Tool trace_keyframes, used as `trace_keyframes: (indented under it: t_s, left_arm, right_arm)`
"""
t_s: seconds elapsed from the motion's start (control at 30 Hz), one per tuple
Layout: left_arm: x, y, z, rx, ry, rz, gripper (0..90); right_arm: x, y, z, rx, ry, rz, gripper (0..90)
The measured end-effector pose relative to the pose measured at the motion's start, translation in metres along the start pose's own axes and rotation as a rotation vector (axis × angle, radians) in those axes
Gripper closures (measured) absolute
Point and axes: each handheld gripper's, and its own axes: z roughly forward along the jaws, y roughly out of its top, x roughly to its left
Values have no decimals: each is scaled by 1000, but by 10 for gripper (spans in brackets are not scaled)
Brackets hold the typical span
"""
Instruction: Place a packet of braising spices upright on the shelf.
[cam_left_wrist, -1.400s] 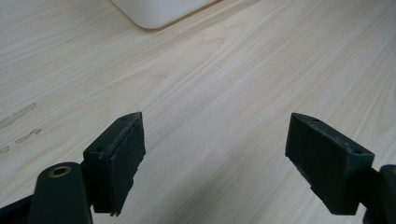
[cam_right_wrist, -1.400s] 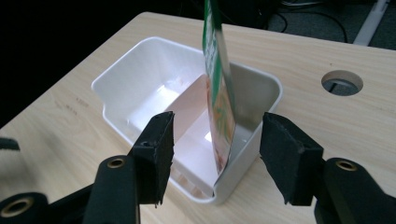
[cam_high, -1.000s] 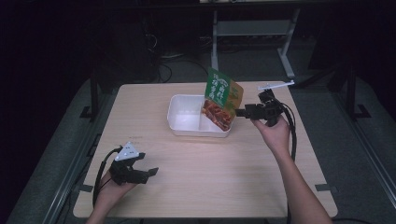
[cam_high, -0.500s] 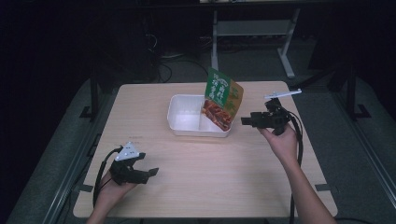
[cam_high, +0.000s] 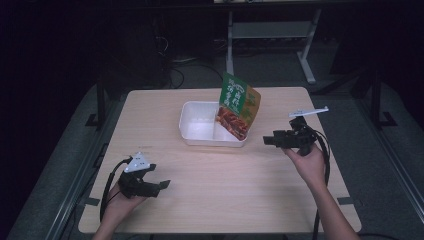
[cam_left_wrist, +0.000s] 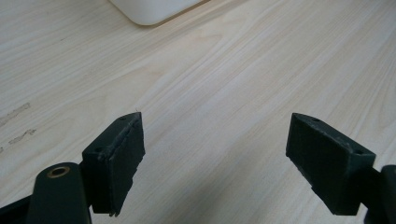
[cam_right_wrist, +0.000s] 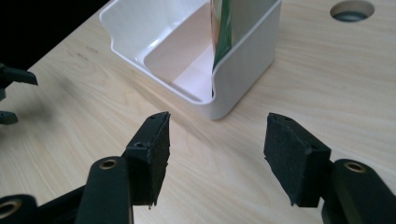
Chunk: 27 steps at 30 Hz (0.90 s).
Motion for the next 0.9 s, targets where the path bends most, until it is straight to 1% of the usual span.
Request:
trace_keyframes:
  t_s: [0.1,0.13,0.27,0.37,0.43,0.57,0.6,0.63,0.77,0.9]
  left_arm:
    - [0,0,0,1,-2,1,191]
    - [0,0,0,1,-3,0,191]
    - [0,0,1,1,-3,2,191]
    - [-1,0,1,1,-4,3,190]
    - [-1,0,1,0,-5,4,189]
    - [-1,0,0,-2,-4,5,189]
    - [-1,0,1,-2,-4,6,189]
    - [-1,0,1,-3,-5,5,189]
    - [-1,1,1,-3,-4,6,189]
    - [-2,0,1,-2,-7,6,189]
  right_arm:
    - [-1,-6,0,14,5,4,394]
    - [0,-8,-1,8,1,-1,398]
    - [0,-14,-3,16,2,-5,395]
    - [1,-19,-4,33,0,-10,391]
    - [1,-22,-6,23,3,-7,391]
    - [2,-31,-7,32,13,-5,387]
    - [3,-32,-7,42,12,-7,387]
    - [3,-35,-7,36,10,-11,389]
    - [3,-46,-5,53,11,-3,387]
    - [2,-55,-5,58,16,5,387]
